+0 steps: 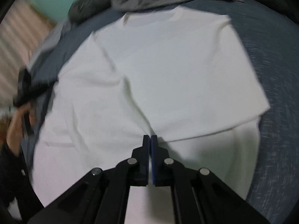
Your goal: Fold clothes
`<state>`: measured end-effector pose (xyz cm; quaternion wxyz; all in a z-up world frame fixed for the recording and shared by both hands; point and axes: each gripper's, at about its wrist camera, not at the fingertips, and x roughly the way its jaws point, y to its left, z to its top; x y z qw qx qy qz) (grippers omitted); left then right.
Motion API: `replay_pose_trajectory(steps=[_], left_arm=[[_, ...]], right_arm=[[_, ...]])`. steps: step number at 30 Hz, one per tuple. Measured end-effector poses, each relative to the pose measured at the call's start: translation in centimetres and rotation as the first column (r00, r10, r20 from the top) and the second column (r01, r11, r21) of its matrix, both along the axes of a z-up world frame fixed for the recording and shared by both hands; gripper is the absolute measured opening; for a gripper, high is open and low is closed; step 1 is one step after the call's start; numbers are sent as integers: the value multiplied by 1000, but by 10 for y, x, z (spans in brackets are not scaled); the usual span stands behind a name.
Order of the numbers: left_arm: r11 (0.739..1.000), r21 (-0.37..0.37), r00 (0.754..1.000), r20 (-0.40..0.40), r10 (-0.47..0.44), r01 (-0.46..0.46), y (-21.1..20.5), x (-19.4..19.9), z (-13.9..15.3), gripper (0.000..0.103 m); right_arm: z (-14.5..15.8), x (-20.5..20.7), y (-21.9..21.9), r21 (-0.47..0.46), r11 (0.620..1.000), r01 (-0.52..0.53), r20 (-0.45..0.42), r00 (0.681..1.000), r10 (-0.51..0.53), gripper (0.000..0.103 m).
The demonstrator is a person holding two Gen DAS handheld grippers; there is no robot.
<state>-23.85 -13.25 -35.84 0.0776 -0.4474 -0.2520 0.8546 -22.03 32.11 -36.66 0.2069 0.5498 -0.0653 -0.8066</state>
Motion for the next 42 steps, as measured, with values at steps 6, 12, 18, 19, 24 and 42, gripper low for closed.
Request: replay_pose_trajectory(steps=[6,12,18,19,24,42], left_arm=[[1000,0,1000,3,-2,2,0,-1,0,3],[1000,5,1000,5,-1,1,-1,-1,-1,3],[1000,0,1000,5,1,-1,0,0,0,3],[1000,-1,1000,5,1,-1,0,0,0,3],[1000,-2,1000,6,6,-6,-1,0,-1,4],[999,-28,999,-4,38,-38,-17,19,7,4]], right_arm=[[-1,8,18,-33,997,75,13,997,-74,2],[-2,16,36,-65,987,149,28,989,-148,28],[-7,47,56,-58,983,176,47,984,-174,29],[-9,50,59,-59,982,182,51,983,-179,25],[-12,63,75,-75,972,221,56,975,-217,2],[-8,61,42,22,979,205,43,978,-206,4]])
